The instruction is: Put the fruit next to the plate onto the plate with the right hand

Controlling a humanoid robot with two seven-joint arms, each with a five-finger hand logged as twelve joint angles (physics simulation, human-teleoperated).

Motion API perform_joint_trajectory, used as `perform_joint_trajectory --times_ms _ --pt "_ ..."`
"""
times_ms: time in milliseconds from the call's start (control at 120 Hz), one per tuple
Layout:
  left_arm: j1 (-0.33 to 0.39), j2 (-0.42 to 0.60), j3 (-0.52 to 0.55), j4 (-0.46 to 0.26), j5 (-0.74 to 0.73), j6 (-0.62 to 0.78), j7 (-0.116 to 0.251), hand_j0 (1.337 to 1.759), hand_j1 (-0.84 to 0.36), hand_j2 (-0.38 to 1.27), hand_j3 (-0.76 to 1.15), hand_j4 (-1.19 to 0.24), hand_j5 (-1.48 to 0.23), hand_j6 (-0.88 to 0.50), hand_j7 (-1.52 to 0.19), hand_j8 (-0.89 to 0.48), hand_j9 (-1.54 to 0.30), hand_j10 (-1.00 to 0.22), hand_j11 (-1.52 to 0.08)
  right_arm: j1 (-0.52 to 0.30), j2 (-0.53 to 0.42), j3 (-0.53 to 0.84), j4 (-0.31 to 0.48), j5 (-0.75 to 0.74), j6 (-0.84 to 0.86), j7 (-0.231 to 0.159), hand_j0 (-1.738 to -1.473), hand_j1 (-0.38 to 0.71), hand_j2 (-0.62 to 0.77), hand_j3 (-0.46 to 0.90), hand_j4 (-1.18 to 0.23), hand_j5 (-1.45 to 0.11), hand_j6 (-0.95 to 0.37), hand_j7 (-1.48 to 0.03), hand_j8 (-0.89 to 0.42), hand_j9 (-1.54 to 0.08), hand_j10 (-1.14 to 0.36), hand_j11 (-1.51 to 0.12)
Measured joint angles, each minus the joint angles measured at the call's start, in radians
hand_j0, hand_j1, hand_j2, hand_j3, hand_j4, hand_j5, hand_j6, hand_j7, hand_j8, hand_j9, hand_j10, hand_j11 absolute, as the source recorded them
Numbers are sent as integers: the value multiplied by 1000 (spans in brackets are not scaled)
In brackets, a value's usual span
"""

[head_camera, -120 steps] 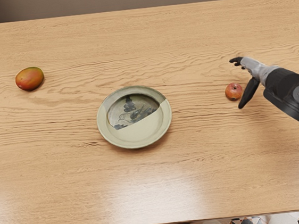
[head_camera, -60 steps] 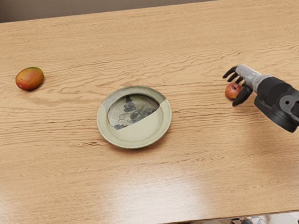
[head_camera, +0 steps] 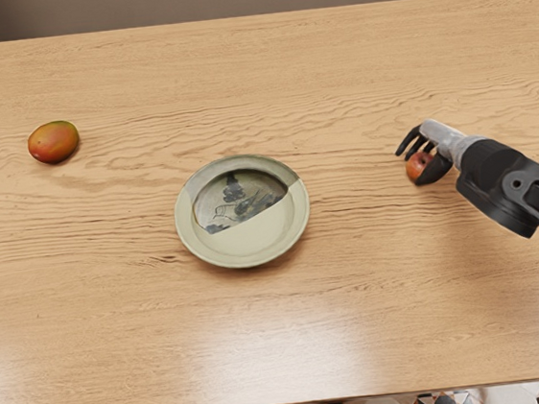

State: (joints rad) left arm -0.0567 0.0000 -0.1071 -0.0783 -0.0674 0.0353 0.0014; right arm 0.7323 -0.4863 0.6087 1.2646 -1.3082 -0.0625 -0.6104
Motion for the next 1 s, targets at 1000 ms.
perform_joint_trajectory --times_ms 1000 --pt "0 0 0 0 0 0 0 1658 338 2 0 -11 -13 -11 -13 -11 -13 -10 -13 104 175 10 146 55 34 -1 -1658 299 363 0 -636 -888 -610 -855 -465 -866 -563 -854"
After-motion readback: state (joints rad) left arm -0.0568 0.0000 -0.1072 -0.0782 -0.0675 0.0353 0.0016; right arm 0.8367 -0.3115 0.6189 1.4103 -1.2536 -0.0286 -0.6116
